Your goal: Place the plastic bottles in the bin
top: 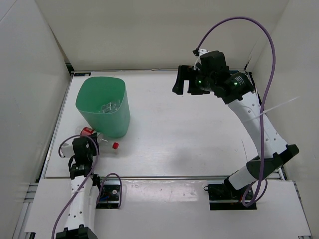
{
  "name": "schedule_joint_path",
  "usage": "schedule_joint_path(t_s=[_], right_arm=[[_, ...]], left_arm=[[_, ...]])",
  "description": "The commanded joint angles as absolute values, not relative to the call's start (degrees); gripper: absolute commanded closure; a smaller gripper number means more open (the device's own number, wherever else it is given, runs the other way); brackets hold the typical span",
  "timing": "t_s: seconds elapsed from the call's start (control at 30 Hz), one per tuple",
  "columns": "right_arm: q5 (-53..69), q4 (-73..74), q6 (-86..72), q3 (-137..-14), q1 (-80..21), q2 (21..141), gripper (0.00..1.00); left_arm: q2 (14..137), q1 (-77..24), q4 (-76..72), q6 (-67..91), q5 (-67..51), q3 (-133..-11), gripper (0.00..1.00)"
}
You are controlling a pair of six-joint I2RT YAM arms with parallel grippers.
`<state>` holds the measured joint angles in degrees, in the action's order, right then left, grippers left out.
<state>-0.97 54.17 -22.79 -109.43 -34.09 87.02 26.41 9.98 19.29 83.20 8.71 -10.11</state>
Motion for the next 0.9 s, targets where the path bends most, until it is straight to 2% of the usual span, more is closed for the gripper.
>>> schedule_joint_path(t_s=[0.0, 0.13, 0.33, 0.47, 0.57, 0.63, 0.7, 0.87], right_arm=[[0.09, 54.58, -23.72, -109.68, -33.84, 88.76, 0.0], [0.62, 55.11, -23.73, -110.21, -33.84, 89.38, 0.0], [1.84, 55.11, -24.26, -110.21, -33.31, 89.91, 0.0], [3.07, 55.11, -24.87, -110.91, -33.31, 91.05, 0.0], [4.39, 55.11, -25.4, -112.14, -33.31, 91.67, 0.0], [4.39, 55.11, -25.4, -112.67, -33.31, 91.67, 0.0], [4.39, 55.11, -25.4, -112.68, -33.31, 91.67, 0.0], [3.34, 55.11, -25.4, -110.05, -33.31, 89.48, 0.0]], left_arm=[[23.04, 10.2, 29.94, 82.35, 6.77, -18.27, 0.42], [17.95, 10.2, 43.14, 81.83, 7.38, -27.4, 0.42], [18.27, 10.72, 44.65, 73.06, 7.48, -43.99, 0.42], [26.52, 10.72, 39.13, 64.26, 6.86, -53.16, 0.42], [31.71, 10.72, 29.64, 58.37, 5.72, -59.2, 0.42], [39.52, 10.72, 26.38, 53.98, 3.7, -63.52, 0.42], [47.41, 10.2, 25.76, 51.69, 0.1, -69.15, 0.42], [56.77, 5.73, 23.12, 43.79, 2.54, -73.91, 0.41]])
